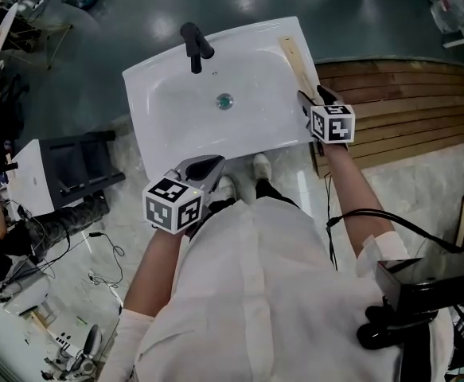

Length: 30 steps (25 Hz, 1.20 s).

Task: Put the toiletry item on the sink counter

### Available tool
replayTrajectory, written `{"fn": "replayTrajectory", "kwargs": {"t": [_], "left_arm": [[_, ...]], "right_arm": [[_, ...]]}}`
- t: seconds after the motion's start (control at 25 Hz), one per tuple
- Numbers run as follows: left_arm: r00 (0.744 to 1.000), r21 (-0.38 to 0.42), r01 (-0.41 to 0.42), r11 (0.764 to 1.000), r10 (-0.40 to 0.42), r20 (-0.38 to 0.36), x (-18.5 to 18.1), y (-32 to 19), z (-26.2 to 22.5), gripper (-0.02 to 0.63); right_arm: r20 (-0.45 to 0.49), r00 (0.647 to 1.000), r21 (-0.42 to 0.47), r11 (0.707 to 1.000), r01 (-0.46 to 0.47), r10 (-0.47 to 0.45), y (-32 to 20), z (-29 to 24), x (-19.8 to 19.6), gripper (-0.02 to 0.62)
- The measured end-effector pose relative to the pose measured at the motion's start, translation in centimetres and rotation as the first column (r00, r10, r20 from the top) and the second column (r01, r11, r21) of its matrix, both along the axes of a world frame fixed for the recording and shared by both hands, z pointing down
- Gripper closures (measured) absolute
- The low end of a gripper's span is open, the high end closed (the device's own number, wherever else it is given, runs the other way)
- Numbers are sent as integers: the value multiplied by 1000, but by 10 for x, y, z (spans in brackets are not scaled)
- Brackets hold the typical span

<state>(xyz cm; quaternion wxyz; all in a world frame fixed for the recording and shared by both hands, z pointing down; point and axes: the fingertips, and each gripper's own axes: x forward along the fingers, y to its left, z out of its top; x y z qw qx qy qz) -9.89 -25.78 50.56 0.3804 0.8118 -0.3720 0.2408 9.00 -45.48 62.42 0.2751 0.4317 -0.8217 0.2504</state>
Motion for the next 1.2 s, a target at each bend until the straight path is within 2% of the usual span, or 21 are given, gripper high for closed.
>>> {"fn": "replayTrajectory", "kwargs": {"t": [0.28,0.48,0.52,0.64,0.68,0.88,1.2], "left_arm": [[999,27,-24,999,25,-26,1,21,-4,600],[996,57,-16,998,20,-86,-12,44,-18,600],[996,67,-18,998,24,-84,-15,51,-21,600],[995,87,-22,996,30,-93,-26,74,-26,600],[995,92,-24,995,33,-95,-29,82,-26,600],[993,103,-44,994,55,-104,-42,119,-20,600],[992,140,-40,989,56,-110,-53,172,-20,600]], "right_arm": [[-8,1000,40,999,-20,20,28,-26,7,377],[-15,999,68,997,-37,39,65,-51,3,380],[-12,999,71,997,-33,34,76,-56,0,392],[-12,1000,80,997,-13,14,113,-72,-14,548],[-12,1000,79,997,-7,8,125,-76,-19,573],[13,1000,43,999,16,-17,185,-80,-46,584],[25,989,34,989,147,-148,278,-106,-89,591]]}}
